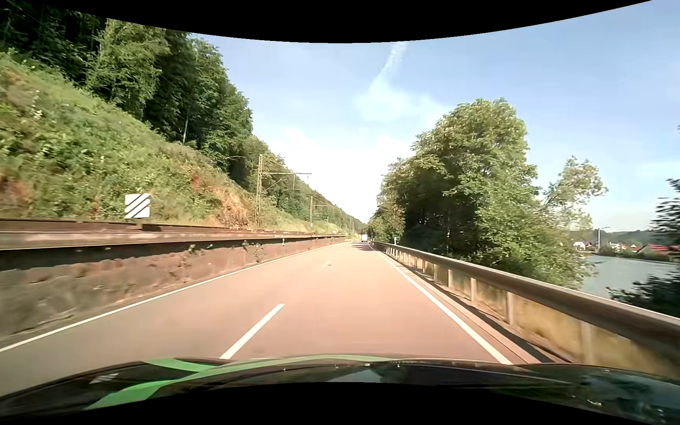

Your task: Follow the waypoints while adhering to traffic rules and regulations

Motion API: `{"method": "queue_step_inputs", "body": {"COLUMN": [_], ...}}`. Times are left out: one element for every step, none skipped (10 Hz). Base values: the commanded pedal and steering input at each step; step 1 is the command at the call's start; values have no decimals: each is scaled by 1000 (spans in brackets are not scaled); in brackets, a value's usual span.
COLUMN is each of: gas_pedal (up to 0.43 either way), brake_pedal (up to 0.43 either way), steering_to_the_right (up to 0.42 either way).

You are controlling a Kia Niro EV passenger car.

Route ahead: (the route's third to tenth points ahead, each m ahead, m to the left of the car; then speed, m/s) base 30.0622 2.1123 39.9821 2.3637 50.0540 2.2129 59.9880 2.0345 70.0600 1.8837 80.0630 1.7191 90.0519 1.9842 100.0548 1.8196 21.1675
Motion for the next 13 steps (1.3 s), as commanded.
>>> {"method": "queue_step_inputs", "body": {"gas_pedal": [248, 248, 260, 260, 260, 260, 260, 260, 260, 260, 260, 260, 240], "brake_pedal": [0, 0, 0, 0, 0, 0, 0, 0, 0, 0, 0, 0, 0], "steering_to_the_right": [1, 1, 0, 1, 1, 1, 1, 1, 0, 1, 1, 0, 1]}}
